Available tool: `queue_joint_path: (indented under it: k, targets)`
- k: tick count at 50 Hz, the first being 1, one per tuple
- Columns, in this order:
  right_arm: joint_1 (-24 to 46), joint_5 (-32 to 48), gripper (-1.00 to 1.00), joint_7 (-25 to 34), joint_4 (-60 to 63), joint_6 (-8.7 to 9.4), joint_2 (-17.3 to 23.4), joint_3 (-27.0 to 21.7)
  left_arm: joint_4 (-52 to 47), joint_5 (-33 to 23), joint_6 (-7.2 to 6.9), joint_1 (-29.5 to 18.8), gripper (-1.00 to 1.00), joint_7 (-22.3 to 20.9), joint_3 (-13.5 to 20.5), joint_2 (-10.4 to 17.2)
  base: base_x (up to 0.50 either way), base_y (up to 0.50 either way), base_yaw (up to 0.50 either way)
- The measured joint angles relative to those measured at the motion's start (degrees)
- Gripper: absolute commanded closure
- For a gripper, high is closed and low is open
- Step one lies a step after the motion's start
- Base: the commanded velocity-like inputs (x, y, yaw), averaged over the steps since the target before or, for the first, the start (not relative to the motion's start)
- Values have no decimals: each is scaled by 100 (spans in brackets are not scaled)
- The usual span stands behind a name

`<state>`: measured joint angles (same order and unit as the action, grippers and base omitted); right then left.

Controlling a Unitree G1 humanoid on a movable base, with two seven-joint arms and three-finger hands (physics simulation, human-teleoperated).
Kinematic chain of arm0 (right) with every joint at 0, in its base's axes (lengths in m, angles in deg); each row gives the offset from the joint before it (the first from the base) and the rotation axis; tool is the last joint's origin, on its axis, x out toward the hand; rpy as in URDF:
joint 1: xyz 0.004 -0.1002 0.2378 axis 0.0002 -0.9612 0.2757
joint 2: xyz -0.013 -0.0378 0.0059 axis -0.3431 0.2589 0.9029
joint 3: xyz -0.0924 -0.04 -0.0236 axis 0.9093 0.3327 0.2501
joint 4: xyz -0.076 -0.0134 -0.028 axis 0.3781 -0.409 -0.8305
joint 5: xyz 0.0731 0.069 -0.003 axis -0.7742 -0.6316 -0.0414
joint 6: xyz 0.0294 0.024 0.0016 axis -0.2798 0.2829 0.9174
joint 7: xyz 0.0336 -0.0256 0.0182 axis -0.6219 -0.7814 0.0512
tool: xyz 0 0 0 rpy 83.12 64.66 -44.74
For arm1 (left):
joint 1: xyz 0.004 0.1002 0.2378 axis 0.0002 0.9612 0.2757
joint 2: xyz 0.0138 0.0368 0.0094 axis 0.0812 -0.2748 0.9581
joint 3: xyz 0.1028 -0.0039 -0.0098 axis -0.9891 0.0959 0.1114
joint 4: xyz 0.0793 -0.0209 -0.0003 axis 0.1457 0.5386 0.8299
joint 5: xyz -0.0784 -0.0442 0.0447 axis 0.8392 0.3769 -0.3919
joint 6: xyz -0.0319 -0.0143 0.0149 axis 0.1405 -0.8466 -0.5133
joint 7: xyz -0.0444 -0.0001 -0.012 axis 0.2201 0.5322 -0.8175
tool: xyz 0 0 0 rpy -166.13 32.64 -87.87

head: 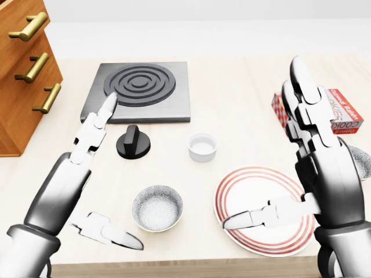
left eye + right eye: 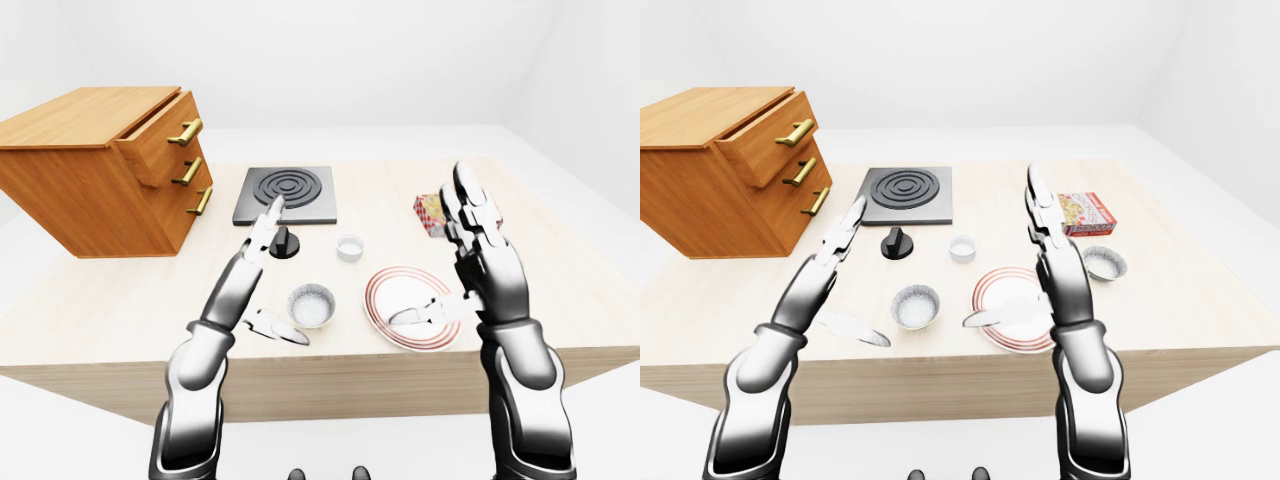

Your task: Pick the akita bowl next to the plate and place it on the plate.

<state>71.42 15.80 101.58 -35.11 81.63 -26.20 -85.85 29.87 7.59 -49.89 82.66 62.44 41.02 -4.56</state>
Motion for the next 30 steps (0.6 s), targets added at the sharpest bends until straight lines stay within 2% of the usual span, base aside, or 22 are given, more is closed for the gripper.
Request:
queue_joint_path:
  k: [6,16,30]
  targets:
    - [230,-31,-100,197,608,0,144,-240,-687,-386,0,-129,-100,-533,76,81,0,0,0]
    - [563,-375,-100,552,1269,0,454,-889,-1428,-559,0,-265,-100,-1143,501,254,0,0,0]
    - [798,-750,-100,604,1505,0,787,-1428,-1886,-524,0,-369,-100,-1476,865,417,0,0,0]
